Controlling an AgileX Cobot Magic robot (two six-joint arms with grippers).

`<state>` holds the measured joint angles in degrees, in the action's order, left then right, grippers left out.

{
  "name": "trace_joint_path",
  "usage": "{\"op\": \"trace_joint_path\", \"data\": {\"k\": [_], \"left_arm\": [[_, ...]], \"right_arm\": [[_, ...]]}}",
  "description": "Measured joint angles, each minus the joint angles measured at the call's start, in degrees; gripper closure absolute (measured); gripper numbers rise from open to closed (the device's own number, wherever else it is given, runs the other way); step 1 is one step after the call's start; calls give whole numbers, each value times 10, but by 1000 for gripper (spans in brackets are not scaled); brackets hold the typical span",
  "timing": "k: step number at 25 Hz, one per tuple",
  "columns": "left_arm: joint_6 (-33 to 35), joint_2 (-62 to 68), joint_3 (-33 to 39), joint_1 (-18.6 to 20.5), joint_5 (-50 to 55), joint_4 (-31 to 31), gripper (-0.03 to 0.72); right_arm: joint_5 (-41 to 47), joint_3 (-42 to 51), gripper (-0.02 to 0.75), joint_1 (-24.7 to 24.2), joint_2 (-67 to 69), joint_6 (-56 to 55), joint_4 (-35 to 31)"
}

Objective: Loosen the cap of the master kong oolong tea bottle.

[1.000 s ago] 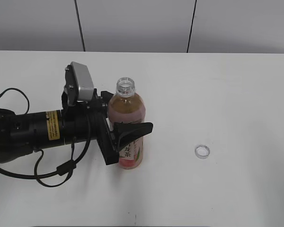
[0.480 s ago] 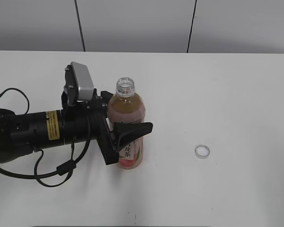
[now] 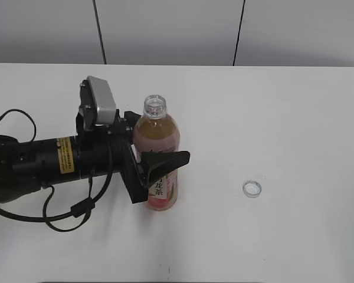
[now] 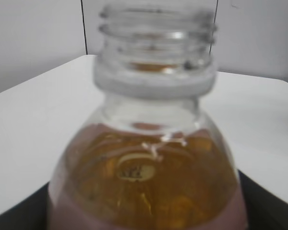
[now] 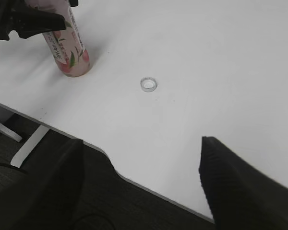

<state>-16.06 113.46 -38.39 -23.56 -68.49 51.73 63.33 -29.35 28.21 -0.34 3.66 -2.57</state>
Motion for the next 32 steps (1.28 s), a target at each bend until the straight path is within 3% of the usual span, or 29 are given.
{"op": "trace_joint_path", "data": {"k": [7,32], "left_arm": [[-10,0,0,0,-5,-2,104],[-41,-96,0,0,-8,-24,99]], "right_arm": [[0,0,173,0,0,0,1],[0,0,173,0,0,0,1]]}}
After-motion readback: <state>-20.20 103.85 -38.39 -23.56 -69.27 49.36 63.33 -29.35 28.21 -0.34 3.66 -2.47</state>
